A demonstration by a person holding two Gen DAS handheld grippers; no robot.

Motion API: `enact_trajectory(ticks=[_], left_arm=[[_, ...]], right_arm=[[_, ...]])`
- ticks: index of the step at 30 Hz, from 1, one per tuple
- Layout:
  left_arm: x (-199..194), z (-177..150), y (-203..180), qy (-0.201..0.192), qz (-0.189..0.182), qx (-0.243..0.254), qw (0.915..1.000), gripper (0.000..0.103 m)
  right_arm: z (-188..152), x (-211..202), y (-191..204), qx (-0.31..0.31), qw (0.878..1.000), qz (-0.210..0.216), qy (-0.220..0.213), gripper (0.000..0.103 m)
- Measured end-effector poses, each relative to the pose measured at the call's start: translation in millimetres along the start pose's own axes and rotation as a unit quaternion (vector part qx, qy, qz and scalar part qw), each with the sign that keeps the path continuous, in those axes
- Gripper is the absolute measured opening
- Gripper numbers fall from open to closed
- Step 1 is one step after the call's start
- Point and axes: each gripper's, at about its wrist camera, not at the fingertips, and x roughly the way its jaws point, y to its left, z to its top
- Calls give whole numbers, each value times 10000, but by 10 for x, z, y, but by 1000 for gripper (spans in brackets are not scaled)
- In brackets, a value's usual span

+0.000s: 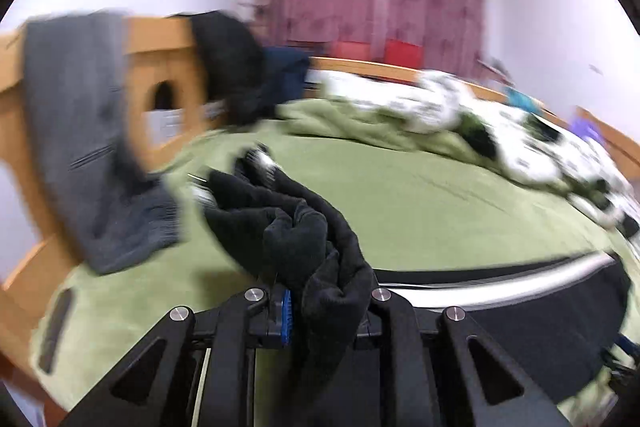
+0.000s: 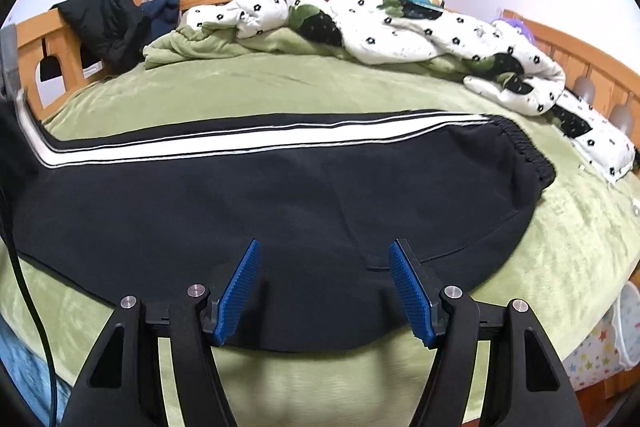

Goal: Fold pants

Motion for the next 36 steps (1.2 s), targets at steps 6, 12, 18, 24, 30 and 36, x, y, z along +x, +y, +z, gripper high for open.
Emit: enact_trajectory(ticks=[6,12,18,24,30,36], left_arm=[[216,-365,-1332,526,-808,549,9938,18],[610,-1116,-2229,1542,-1469,759,9741,18],[368,-1241,-2207,1765,-1802,1011,9624,49],[-242,-1022,-1267,823,-1815,821,9765,77],[-208,-1149,-284,1164,-1070,567,9858,77],[-45,-1474,44,1578,-1179,321,9799,77]], right_arm=[[-175,-68,-382,19,9998,-211,38,66],[-361,-86,-600,-9,9988,-410,283,66],[-253,-188,-472,-106,9994,-284,147,66],[103,-102,-80,163,9986,499,24,66],[359,294,460,520,9875,1455,309,66],[316,781,833,352,9819,1551,1029,17]])
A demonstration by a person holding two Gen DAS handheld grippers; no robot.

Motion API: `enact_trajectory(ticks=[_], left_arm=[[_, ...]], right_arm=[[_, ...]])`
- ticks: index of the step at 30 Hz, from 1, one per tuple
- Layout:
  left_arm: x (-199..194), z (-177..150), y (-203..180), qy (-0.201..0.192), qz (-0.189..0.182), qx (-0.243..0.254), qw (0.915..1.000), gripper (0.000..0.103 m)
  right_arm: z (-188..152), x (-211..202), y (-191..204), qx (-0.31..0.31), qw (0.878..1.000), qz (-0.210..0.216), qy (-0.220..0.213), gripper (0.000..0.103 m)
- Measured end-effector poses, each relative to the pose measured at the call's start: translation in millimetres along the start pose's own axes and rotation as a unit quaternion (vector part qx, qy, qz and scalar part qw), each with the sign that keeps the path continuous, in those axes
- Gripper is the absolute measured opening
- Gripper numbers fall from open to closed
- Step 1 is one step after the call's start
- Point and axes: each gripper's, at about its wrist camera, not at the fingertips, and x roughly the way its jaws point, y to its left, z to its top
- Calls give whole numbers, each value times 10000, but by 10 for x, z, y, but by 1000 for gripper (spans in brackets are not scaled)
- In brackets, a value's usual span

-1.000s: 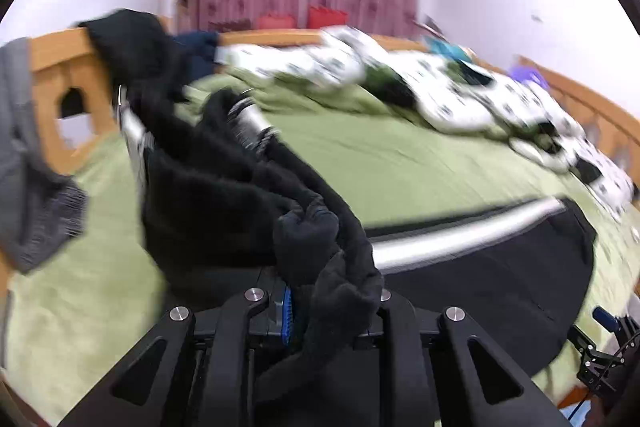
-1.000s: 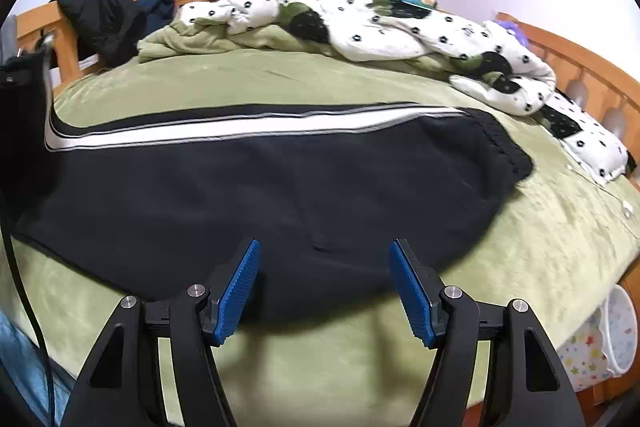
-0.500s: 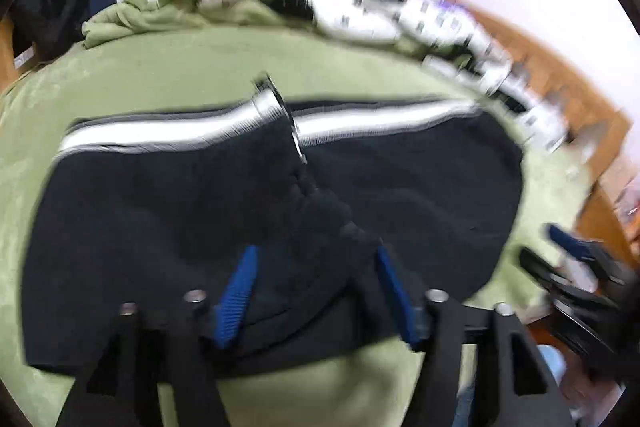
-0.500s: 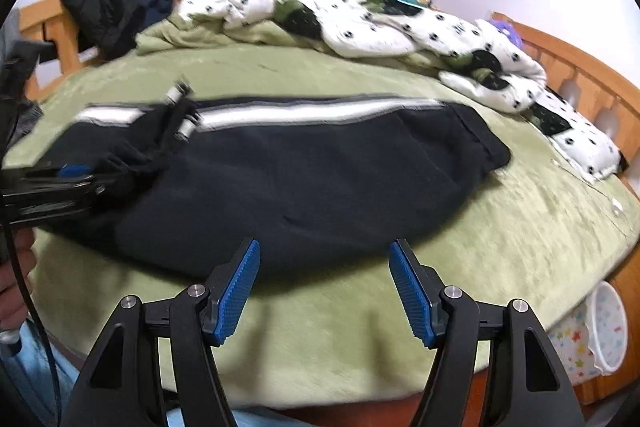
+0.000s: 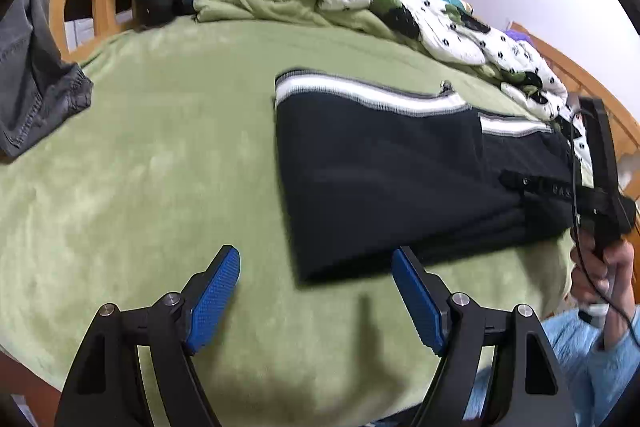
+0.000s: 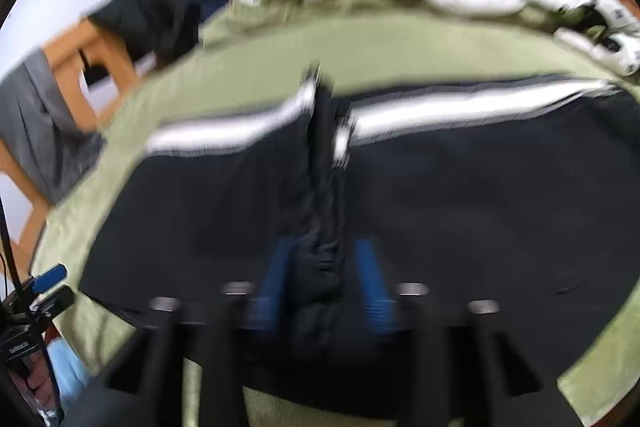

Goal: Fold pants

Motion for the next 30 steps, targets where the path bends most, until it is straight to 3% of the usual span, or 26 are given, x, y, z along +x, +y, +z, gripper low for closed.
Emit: enact_trajectory(ticks=[5,9,21,28,30], left_arm=[[137,-28,-60,-14,87,181,9998,77],[278,1,-84,-14,407,302,9987,77],[77,-63,199,-199,253,-2,9995,70],[279,37,-7,-167,311,206,9992,70],[316,70,-85,-215,156,181,9995,68]], right_arm=[[-74,-399,-5,-88,9986,204,-473,9],[-218,-282,-30,-129,9997,137,-183,9],[-181,-263,-91,-73,9996,45,-251,20],[-188,-276,-89,-13,9996,47,-281,20],[-195,-283,-90,-16,9996,52,-285,20]])
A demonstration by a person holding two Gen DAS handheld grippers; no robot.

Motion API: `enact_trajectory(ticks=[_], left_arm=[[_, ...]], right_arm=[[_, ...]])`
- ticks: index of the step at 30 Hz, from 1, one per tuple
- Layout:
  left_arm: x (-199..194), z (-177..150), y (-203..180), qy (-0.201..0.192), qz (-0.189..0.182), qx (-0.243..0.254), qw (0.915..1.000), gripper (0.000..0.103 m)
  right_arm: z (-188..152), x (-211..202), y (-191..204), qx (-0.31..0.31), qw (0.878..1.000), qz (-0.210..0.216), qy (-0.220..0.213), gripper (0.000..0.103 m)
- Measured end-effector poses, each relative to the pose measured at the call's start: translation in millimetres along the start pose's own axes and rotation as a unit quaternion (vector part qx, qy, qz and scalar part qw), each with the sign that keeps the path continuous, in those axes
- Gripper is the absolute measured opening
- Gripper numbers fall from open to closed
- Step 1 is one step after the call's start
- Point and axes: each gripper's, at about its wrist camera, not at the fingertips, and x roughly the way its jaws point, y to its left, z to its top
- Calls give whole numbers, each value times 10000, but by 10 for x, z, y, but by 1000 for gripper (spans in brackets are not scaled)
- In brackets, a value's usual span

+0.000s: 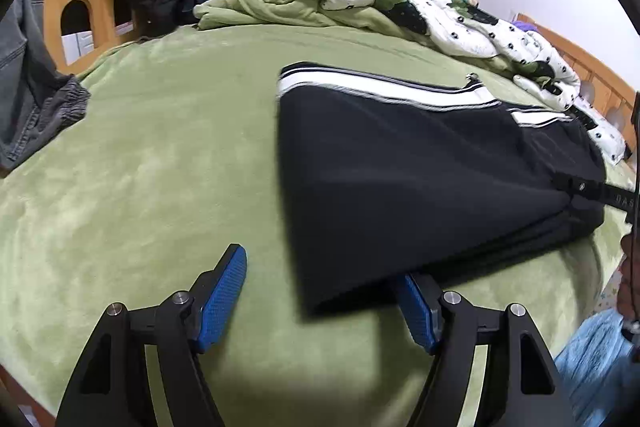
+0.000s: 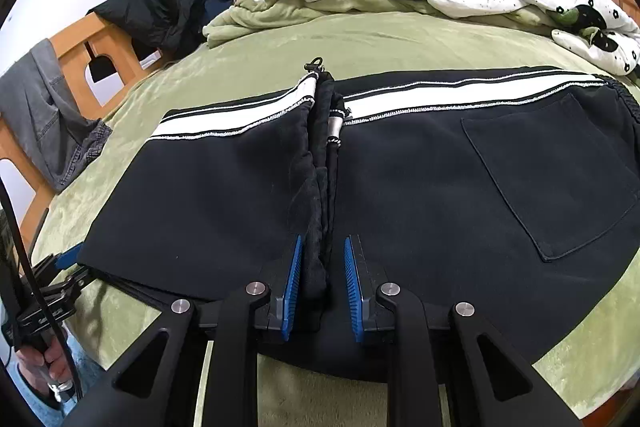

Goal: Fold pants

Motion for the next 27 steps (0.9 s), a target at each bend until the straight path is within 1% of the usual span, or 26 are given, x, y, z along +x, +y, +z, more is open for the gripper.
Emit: enact_trajectory(ticks=[2,4,5,6,8,9,10,12,14,16,18,19,20,22,24,25,26,27], left_arm=[[49,0,-114,-15,-177,122,9998,69],[125,-15,-199,1,106,267,9996,69],[144,-28,-206,-62,227,243,9994,69],[133,-31,-191,-106,231,179,9995,67],[72,-58,-89,-198,446,-48,9988,47],[12,-95,16,-230,583,-176,9979,46],[-23,-124,73,-232,603,-233,9976,46],[-113,-217,188,-227,476,-348,9980,46],[-146,-241,197,-249,477,-367,9979,46],[-129,-220,174,-251,560,-334,9976,45],[-112,-220,162,-237,566,-315,9976,44],[-116,-222,164,-231,553,-304,9977,44],[-125,-220,171,-216,523,-280,9980,44],[-171,-207,194,-140,407,-210,9989,44],[-272,-229,224,-96,278,-118,9995,44],[-346,-255,251,-104,172,-95,9998,44],[-398,-274,273,-126,65,-114,9998,44],[-466,-306,323,-128,-78,-184,9997,44]], right_arm=[[-2,0,5,12,10000,1,4,20],[-6,-2,-3,7,10000,2,1,20],[-6,-4,-3,-1,10000,-2,7,20],[-9,-8,-5,-13,10000,-2,14,20],[-9,-25,-8,-71,10000,-14,31,23],[-7,-38,-13,-118,9999,-42,38,24],[-1,-54,-20,-154,9999,-58,36,28],[23,-83,-40,-180,9998,-40,3,35],[83,-77,-53,-163,9998,-46,-65,41],[190,-29,-54,-108,9999,-29,-110,46],[326,69,-38,-57,9999,90,-133,52],[399,155,-27,-54,9998,176,-92,62],[459,254,-18,-27,9998,204,-4,66],[547,485,-33,131,9994,198,265,66],[552,713,-51,248,9971,282,662,66],[520,797,-42,196,9969,187,740,60],[500,787,-6,48,9979,110,633,51],[477,762,61,-241,9979,164,576,45]])
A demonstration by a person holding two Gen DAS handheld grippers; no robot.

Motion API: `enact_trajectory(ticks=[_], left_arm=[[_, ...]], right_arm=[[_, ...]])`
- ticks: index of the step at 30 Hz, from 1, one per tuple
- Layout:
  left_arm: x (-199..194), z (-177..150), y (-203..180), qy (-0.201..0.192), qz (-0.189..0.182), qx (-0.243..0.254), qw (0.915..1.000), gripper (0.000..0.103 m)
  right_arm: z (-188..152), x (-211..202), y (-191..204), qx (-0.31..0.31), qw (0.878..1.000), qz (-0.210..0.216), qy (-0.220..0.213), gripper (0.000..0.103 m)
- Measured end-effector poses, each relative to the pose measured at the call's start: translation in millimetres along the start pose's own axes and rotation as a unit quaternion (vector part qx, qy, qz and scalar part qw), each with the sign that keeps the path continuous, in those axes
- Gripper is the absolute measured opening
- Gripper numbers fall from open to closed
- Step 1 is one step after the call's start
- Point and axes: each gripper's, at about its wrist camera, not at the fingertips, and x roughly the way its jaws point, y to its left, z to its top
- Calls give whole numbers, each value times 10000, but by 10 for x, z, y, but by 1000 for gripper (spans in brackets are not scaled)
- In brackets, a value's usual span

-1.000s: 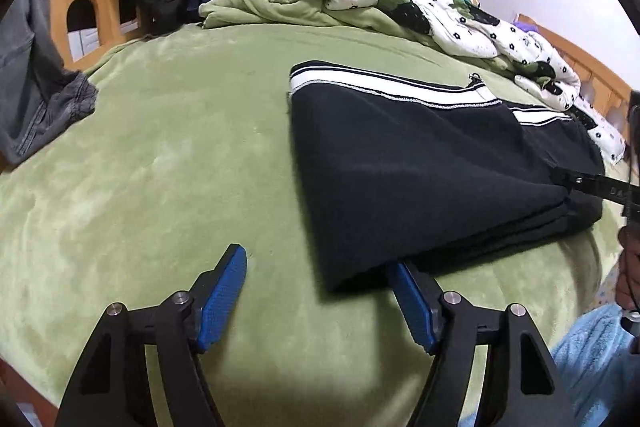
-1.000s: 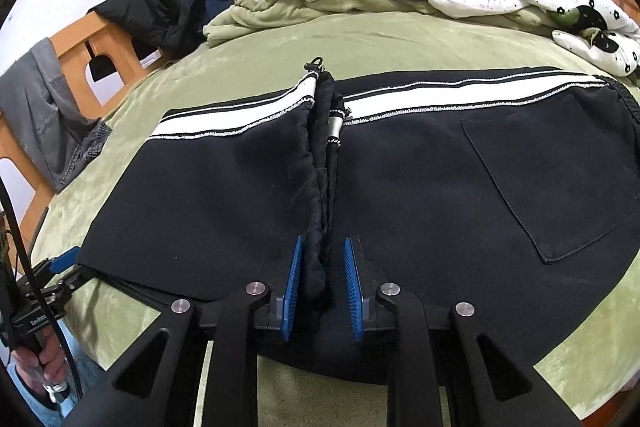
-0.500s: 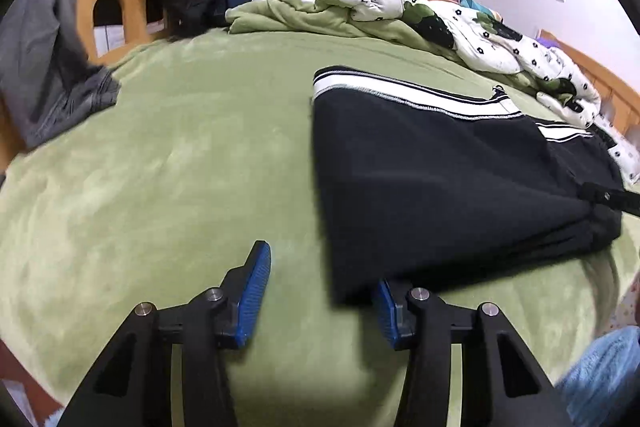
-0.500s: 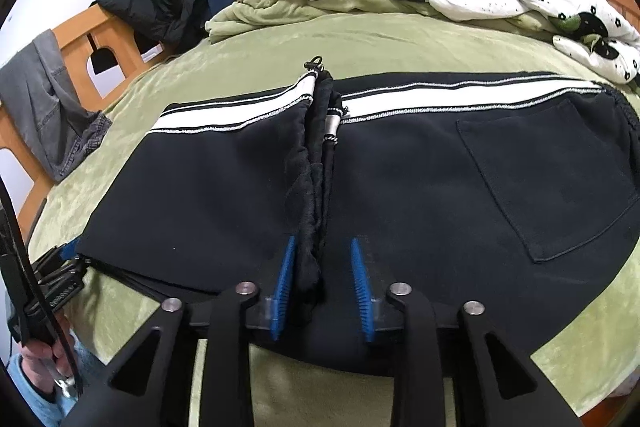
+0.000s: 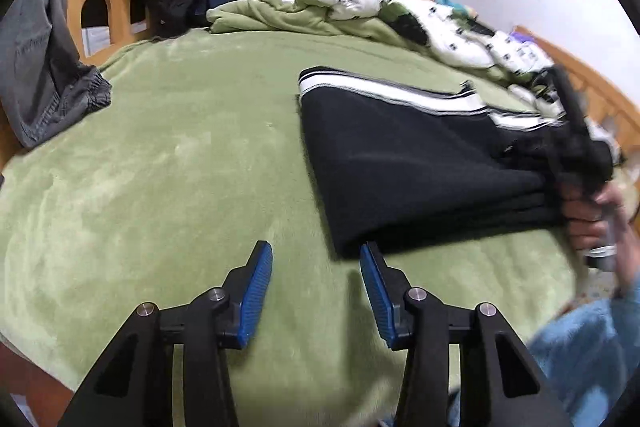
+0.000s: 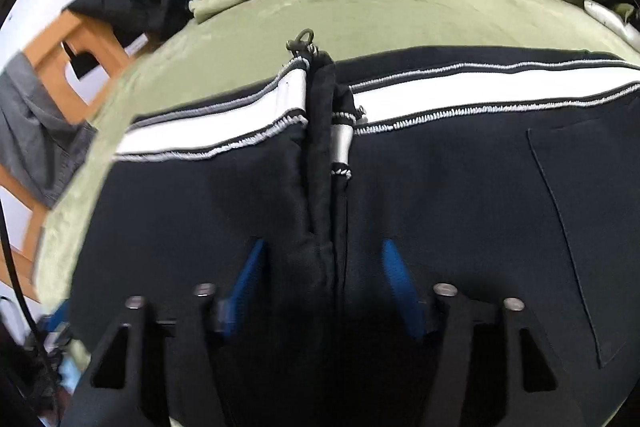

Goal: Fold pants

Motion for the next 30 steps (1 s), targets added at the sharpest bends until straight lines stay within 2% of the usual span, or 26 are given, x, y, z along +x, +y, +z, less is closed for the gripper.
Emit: enact_trajectory(ticks=[1,2,4,7,9,12,16,18,20,24,27,29,30], left_arm=[[-29,-6,30,24,-78,-48,10000,44],[-44,-4,50,39,-147,-95,9998,44],[-38,42,93,68,-167,-201,9996,44],[-19,147,145,41,-190,-372,9991,44],[10,215,185,25,-311,-580,9978,44],[149,325,190,141,-467,-793,9957,45],[442,435,180,519,-579,-1101,9909,45],[572,435,162,656,-776,-1270,9867,47],[705,405,140,794,-891,-1443,9823,56],[808,404,49,784,-980,-1493,9808,59],[858,456,-2,867,-916,-1535,9801,59],[883,511,-28,928,-825,-1486,9811,47],[881,540,-55,965,-673,-1464,9822,45]], right_arm=[[-12,-15,39,-162,9999,52,0,28],[-17,-59,60,-275,9995,-53,-122,21],[-1,-152,-7,-137,9993,161,-308,15],[37,-335,-143,192,9968,435,-635,13],[30,-290,-188,262,9975,303,-583,13],[-44,-2,-144,171,9997,135,-82,22],[-125,-255,-179,315,9991,147,-247,28],[-234,-488,-219,435,9973,253,-540,32],[-376,-614,-213,364,9970,201,-650,52],[-658,-542,-220,268,9983,92,-509,53],[-659,-558,-238,377,9973,109,-625,53],[-612,-562,-244,479,9972,140,-564,53],[-608,-571,-249,504,9971,156,-548,53]])
